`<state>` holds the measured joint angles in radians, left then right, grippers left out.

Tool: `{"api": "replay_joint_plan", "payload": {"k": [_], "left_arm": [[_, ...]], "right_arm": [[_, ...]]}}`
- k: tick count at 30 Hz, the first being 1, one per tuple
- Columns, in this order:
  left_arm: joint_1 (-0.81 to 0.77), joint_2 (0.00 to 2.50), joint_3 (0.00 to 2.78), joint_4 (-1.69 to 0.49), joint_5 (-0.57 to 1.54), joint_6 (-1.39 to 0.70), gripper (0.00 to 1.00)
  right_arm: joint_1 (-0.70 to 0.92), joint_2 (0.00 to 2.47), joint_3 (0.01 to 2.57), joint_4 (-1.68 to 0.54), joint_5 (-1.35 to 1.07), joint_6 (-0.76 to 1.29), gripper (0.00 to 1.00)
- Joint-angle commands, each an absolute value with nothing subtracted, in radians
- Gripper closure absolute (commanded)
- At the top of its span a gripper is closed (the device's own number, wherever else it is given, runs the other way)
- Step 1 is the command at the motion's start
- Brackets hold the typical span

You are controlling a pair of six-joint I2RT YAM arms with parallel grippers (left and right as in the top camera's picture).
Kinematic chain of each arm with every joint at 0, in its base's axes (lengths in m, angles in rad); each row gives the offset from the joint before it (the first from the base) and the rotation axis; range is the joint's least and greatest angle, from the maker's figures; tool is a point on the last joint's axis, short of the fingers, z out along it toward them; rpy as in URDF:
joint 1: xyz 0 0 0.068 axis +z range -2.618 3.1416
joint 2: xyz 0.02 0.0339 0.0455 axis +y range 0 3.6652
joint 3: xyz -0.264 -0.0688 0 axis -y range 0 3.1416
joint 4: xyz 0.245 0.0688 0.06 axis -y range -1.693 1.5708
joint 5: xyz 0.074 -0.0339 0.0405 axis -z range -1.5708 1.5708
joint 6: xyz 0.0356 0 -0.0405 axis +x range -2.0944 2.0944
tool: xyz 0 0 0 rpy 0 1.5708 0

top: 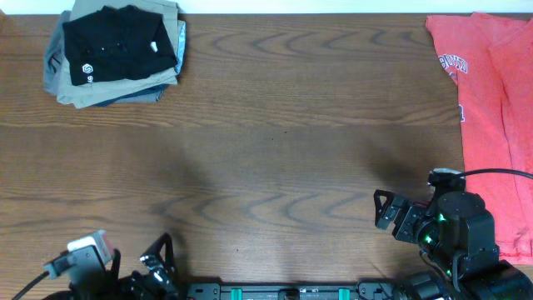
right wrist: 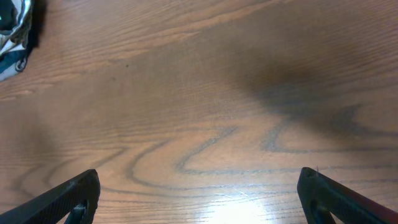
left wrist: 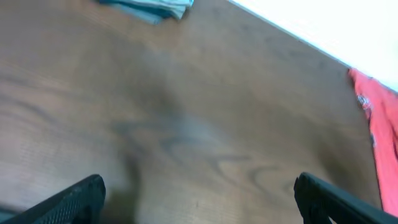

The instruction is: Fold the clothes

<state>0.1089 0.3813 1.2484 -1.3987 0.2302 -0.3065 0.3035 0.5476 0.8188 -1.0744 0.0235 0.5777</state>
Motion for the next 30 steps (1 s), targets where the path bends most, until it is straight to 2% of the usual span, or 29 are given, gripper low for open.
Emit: {"api": "replay_joint_plan", "payload": {"k": [1, 8, 14, 30], "left_arm": [[0.094, 0.327, 1.117, -1.283, 0.236, -0.293, 0.02], [0.054, 0.189, 0.781, -0.91, 0.236, -0.294, 0.02], [0.053, 0.087, 0.557, -0.677, 0.236, -0.295, 0.02], [0.053, 0.002, 0.335, -0.398, 0.236, -0.38, 0.02]], "right_arm": [[0.315, 0.548, 0.815, -1.075, 0.038, 0.59, 0.01], [0.315, 0.548, 0.815, -1.075, 0.038, 0.59, 0.01], [0.315, 0.548, 0.815, -1.075, 0.038, 0.59, 0.01], [0.315, 0.548, 0.815, -1.075, 0.038, 0.59, 0.01]]}}
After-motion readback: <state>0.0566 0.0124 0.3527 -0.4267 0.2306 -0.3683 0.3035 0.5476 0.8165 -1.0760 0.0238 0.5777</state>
